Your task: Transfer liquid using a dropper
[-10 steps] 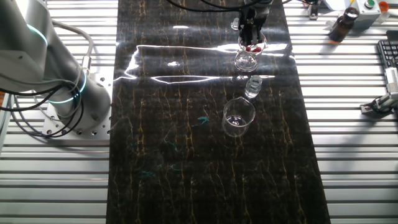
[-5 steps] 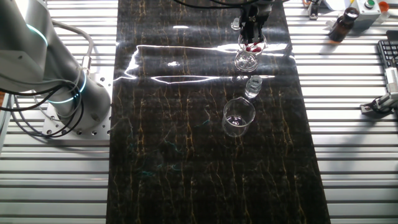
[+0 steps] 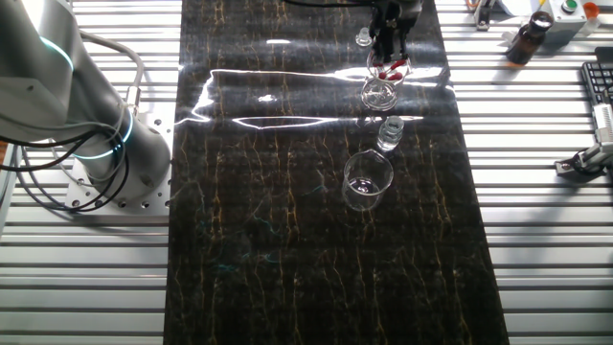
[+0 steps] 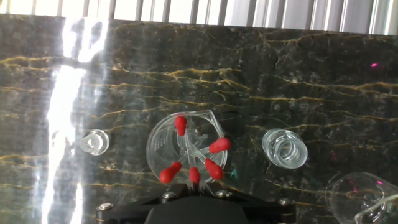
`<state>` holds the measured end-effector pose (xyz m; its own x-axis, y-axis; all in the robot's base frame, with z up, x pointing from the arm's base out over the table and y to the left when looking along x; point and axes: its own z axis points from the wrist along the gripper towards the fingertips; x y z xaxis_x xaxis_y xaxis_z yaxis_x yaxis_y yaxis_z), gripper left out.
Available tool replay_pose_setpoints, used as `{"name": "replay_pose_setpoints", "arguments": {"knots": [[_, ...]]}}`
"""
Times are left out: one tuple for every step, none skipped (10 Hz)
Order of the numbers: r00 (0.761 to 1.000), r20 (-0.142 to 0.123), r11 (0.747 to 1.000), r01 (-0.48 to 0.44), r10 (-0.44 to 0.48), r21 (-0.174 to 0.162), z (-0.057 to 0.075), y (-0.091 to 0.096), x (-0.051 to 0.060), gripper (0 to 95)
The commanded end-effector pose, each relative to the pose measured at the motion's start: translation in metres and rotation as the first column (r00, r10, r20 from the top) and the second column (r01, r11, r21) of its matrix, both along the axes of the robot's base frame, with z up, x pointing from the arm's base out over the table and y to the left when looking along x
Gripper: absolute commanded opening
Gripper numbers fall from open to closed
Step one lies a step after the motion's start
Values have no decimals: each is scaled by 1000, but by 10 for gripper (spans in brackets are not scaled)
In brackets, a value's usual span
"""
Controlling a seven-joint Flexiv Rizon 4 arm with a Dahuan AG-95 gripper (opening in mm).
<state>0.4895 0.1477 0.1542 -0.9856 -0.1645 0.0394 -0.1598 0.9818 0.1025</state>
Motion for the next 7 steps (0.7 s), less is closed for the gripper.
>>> {"name": "replay_pose_setpoints", "arguments": {"knots": [[1000, -1, 1000, -1, 1, 1, 3, 0, 1, 0], [1000, -3, 1000, -3, 3, 0, 4, 0, 2, 0], [1000, -7, 1000, -5, 5, -3, 7, 0, 4, 0], [1000, -10, 1000, -6, 6, -2, 9, 0, 6, 0], [1000, -13, 1000, -8, 8, -4, 13, 0, 8, 0], [1000, -19, 1000, -8, 8, -5, 18, 1, 9, 0], [1000, -23, 1000, -8, 8, -7, 21, 1, 9, 0]]}}
